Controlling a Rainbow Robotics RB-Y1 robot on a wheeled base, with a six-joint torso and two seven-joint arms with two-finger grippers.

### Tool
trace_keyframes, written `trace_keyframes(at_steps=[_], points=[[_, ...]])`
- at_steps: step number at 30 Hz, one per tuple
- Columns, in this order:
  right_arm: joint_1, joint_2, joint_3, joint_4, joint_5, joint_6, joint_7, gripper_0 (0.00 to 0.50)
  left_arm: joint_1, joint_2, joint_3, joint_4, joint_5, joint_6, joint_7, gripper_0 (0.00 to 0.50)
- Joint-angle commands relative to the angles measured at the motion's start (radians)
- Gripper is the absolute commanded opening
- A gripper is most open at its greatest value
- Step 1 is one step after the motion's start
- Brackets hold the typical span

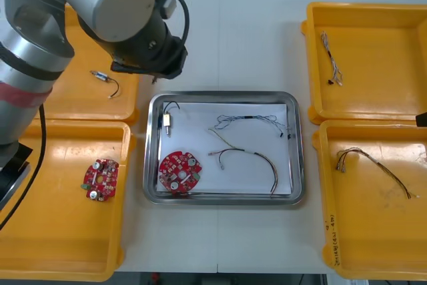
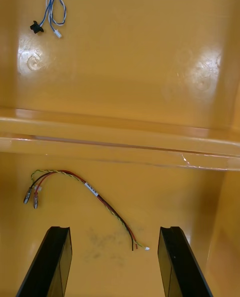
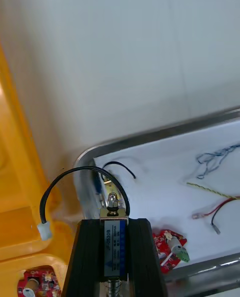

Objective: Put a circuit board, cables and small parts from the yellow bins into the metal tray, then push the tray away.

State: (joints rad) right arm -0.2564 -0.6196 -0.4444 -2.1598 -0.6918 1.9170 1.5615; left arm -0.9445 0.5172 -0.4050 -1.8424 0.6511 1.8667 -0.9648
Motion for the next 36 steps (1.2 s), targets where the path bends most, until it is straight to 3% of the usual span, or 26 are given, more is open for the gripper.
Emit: trace_keyframes(at_steps=[1, 15, 36], points=[[0.011, -0.035, -0.028, -0.034, -0.006, 0.003, 0.005, 0.500, 0.006, -0.037, -0.090, -0.038, -0.016, -0.014, 0.089, 0.003], [0.011, -0.035, -0.027, -0.035, -0.011, 0.003, 0.009, 0.500, 0.075, -0.036, -0.293, -0.017, -0.110, -0.144, 0.121, 0.001], [0.013, -0.035, -0.033, -0.035, -0.020, 0.003, -0.008, 0.500, 0.087, -0.037, -0.408, 0.155, -0.179, -0.347, 0.152, 0.000]])
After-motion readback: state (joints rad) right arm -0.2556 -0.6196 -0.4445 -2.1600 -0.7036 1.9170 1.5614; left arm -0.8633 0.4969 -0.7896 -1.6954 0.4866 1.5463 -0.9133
